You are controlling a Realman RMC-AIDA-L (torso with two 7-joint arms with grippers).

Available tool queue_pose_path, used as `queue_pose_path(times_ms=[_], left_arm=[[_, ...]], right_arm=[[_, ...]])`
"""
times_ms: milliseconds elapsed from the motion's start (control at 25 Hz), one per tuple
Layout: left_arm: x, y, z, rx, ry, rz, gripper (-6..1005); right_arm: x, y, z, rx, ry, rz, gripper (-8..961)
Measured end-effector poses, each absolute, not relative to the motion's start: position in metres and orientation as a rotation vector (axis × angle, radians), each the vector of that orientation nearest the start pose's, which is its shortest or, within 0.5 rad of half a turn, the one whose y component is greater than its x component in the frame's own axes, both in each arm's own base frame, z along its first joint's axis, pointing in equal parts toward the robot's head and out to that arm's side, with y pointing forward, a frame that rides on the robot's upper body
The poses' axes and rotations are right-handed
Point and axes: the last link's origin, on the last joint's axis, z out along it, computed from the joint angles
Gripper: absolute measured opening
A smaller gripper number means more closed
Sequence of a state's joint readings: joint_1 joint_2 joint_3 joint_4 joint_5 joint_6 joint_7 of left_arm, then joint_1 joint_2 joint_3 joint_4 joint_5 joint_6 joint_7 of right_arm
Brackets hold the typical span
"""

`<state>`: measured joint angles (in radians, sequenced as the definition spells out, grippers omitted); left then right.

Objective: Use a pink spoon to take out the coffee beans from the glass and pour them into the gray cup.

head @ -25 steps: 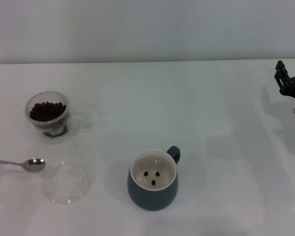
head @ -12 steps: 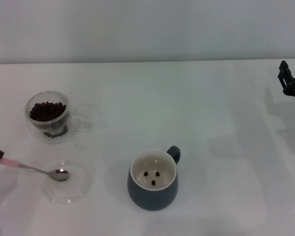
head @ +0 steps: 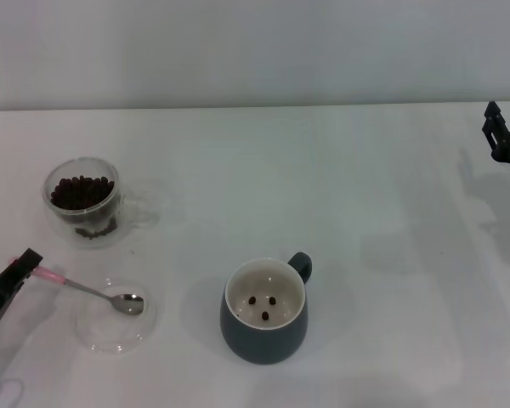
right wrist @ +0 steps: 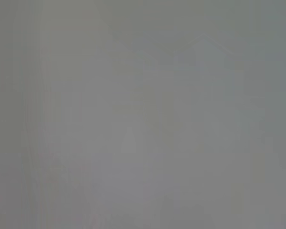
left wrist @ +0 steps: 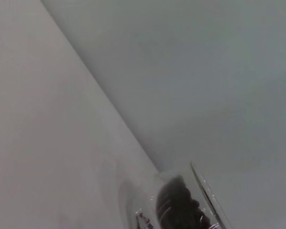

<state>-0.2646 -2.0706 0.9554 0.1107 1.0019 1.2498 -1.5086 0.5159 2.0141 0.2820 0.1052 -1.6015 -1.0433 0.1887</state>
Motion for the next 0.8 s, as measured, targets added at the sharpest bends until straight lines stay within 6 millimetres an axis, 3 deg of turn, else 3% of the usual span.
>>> queue_pose_path(times_ms=[320, 800], left_arm=[[-0.375, 0.248, -0.029, -1.474, -1.680, -1.246, 199], [-0.385, 0.235, -0.018, -1.421, -1.659, -1.269, 732]], right_arm=[[0.361, 0.350, 0.013, -1.528, 0.664, 0.569, 600], [0.362, 0.349, 0.013, -1.530, 0.663, 0.564, 603]])
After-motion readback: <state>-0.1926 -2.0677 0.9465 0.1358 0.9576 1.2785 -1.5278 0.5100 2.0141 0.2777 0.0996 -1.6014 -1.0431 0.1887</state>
